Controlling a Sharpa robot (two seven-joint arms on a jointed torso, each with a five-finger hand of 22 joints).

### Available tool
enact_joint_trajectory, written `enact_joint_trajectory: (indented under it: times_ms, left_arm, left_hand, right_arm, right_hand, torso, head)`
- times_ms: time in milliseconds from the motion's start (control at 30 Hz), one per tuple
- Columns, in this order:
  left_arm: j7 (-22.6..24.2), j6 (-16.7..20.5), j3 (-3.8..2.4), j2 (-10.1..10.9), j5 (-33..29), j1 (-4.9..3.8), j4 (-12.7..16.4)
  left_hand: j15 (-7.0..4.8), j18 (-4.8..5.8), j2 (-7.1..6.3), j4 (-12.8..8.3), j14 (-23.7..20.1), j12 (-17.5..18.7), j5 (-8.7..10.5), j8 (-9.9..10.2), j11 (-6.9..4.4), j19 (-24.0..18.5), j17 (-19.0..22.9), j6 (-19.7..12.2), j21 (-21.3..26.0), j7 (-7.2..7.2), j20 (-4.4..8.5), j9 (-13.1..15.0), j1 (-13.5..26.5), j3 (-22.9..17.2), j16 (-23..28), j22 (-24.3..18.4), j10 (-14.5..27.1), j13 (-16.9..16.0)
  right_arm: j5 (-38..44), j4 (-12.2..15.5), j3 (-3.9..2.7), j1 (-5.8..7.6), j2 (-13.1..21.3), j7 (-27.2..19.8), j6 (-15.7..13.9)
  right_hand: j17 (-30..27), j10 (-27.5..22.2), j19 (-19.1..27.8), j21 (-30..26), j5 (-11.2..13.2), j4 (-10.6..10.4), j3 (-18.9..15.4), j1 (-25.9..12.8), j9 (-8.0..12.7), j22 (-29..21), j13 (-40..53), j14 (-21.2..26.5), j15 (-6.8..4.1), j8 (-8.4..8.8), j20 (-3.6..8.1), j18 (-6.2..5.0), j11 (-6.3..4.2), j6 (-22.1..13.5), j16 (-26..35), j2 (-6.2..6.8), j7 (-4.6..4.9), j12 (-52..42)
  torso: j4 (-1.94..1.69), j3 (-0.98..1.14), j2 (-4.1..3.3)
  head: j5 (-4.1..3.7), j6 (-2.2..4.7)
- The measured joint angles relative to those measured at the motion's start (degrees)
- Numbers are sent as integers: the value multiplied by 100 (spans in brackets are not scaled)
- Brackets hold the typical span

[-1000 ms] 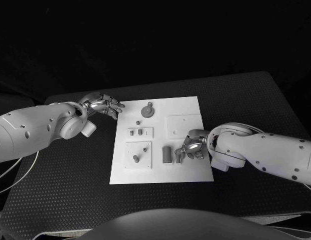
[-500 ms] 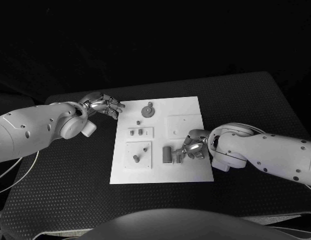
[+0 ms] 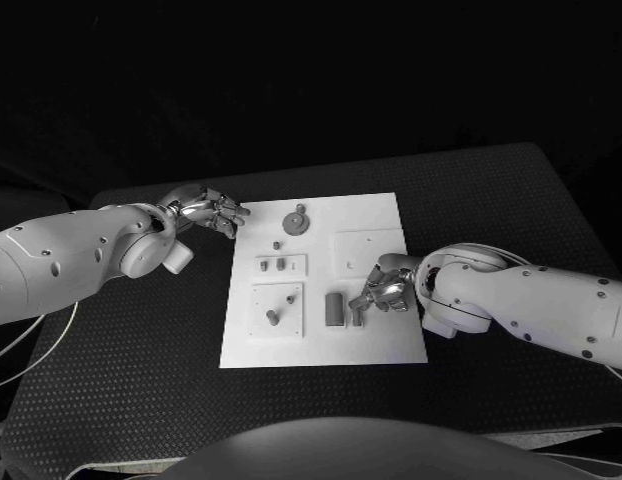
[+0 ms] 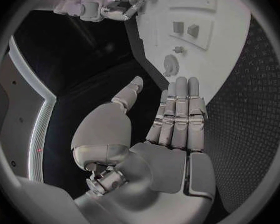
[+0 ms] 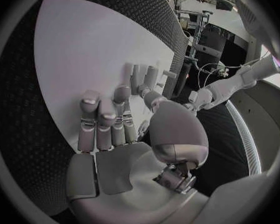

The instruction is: Assemble the parts on the task board

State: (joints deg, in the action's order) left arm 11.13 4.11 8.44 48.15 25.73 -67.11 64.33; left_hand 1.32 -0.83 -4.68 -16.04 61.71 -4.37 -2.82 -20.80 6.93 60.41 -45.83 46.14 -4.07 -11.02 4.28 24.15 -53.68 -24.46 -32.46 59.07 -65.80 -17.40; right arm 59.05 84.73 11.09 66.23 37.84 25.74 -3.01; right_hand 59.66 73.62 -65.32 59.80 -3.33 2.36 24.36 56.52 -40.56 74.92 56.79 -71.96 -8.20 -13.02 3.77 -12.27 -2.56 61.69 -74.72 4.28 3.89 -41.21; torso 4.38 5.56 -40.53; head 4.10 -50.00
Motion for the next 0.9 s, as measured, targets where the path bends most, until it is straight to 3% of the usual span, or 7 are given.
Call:
enact_joint_trajectory:
  times_ms: [100,233,567,700,767,900]
  left_arm:
    - [-2,0,0,0,0,0,0]
    - [-5,-1,0,-1,0,0,0]
    - [-14,-1,0,0,0,0,3]
    - [-19,-2,0,3,0,0,3]
    - [-21,-3,0,3,0,0,3]
    - [-26,-4,0,3,0,0,3]
  left_hand:
    - [0,0,0,0,0,0,0,0,0,0,0,0,0,0,0,0,0,0,11,0,0,0]
    - [0,0,0,0,0,0,0,0,0,0,0,0,0,0,0,0,0,0,11,0,0,0]
    - [0,0,0,0,0,0,0,0,0,0,-5,0,0,0,0,-5,0,0,11,0,0,-4]
    - [0,0,0,0,0,0,0,0,0,0,-5,0,0,0,0,-5,0,0,11,0,0,-4]
    - [0,0,0,0,0,0,0,0,0,0,-4,0,0,0,0,-5,0,0,11,0,0,-4]
    - [0,0,0,0,0,0,0,0,0,0,-4,0,0,0,0,-5,0,0,11,0,0,-4]
  right_arm:
    - [14,-54,0,0,-39,-8,-15]
    - [22,-113,0,1,-74,-26,-13]
    - [24,-156,-3,3,-89,-66,18]
    - [22,-168,-10,7,-86,-107,38]
    - [22,-183,-10,8,-83,-121,49]
    - [22,-187,-11,10,-85,-147,67]
  right_hand:
    - [0,41,-11,0,0,192,-19,19,6,0,-11,-13,-4,-37,-9,-1,0,43,0,-143,-14,0]
    - [-8,42,-31,0,6,395,-19,-24,32,0,-20,-22,1,-51,-29,-3,0,61,0,-235,-12,0]
    - [-14,42,-29,0,46,654,49,-108,81,0,-43,-32,11,-60,-32,-8,0,90,0,-427,-3,0]
    - [-14,72,-30,21,52,959,123,-201,82,0,-51,-33,13,-59,-71,-10,5,118,1,-578,-14,0]
    - [-13,82,-29,22,-21,1138,202,-22,149,0,-58,-41,21,-13,-72,-15,0,134,0,-916,-10,0]
    - [-19,82,-9,22,-21,1254,245,-56,110,0,-65,-41,22,-14,-93,-18,0,134,1,-958,-10,0]
  torso:
    - [0,0,0]
    - [-1,0,0]
    - [-4,-3,0]
    - [-4,-3,0]
    - [-4,-3,0]
    - [-4,-2,0]
  head:
    - [-1,0]
    - [-3,0]
    - [4,0]
    - [5,0]
    - [5,0]
    - [6,0]
